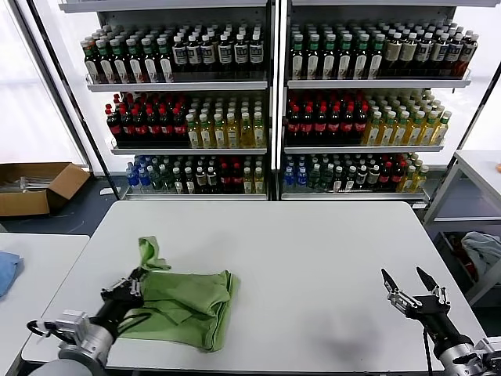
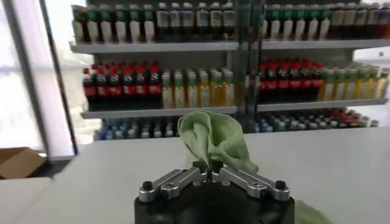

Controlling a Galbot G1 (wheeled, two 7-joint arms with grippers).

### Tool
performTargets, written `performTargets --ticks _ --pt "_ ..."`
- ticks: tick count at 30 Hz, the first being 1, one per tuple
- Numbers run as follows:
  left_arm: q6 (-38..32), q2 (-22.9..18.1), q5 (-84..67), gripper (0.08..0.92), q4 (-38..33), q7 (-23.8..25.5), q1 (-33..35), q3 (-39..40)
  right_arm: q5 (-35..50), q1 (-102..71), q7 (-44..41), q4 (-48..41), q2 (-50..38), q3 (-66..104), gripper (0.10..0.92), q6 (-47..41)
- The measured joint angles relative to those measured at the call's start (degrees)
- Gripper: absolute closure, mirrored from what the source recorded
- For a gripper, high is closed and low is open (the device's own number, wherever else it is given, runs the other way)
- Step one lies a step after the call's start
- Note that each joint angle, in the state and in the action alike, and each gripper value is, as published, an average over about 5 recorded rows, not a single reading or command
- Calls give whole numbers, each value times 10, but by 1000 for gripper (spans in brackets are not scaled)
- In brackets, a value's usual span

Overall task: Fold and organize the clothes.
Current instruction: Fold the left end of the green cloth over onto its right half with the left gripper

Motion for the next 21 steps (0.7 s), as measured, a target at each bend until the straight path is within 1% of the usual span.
performTargets --ticks 5,8,12,16,21 --pt "7 -12 21 909 7 11 -5 54 -3 -2 1 6 1 0 203 -2" --pt "14 -13 37 879 15 17 -11 87 -4 -5 -1 11 1 3 203 -2" --pt "20 -18 62 775 30 17 -24 130 -7 -10 -3 14 3 4 203 -2" --pt "20 -26 80 654 38 13 -41 169 -10 -12 -4 17 8 4 203 -2" --pt "18 -26 84 515 26 10 -47 193 -13 -13 -4 21 13 4 203 -2"
